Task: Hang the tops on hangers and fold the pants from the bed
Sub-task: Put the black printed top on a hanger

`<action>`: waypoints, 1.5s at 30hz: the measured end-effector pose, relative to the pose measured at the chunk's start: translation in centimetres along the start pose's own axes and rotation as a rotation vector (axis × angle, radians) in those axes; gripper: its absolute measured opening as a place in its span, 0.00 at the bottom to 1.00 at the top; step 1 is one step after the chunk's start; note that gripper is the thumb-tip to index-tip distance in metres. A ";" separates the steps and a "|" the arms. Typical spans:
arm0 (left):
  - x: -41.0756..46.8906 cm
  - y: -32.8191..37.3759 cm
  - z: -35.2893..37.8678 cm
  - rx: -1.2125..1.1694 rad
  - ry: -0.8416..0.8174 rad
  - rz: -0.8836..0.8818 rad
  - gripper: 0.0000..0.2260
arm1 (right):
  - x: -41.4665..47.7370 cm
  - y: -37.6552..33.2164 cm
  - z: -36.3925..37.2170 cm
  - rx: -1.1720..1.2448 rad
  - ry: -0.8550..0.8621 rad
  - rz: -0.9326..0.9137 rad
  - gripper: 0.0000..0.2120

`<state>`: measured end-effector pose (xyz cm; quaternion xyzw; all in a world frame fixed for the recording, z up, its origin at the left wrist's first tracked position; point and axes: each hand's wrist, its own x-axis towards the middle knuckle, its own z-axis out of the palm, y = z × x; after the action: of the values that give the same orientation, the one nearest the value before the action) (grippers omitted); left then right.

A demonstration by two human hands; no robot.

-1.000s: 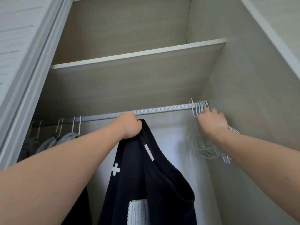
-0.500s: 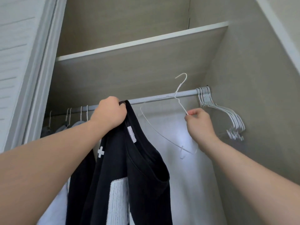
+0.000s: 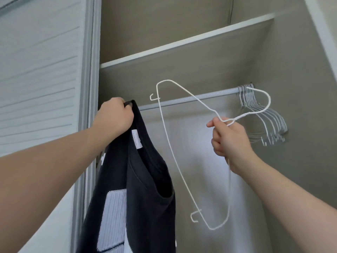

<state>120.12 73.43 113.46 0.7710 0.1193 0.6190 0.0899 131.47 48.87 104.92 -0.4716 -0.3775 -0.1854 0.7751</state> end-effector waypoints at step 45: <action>-41.1 27.5 -68.6 0.960 0.267 -0.797 0.17 | -48.8 -32.0 6.8 0.833 -1.082 -0.112 0.11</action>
<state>46.69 34.39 97.91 0.5382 0.6713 0.5063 -0.0577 76.57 35.85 88.61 -0.1403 -0.7754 0.1971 0.5833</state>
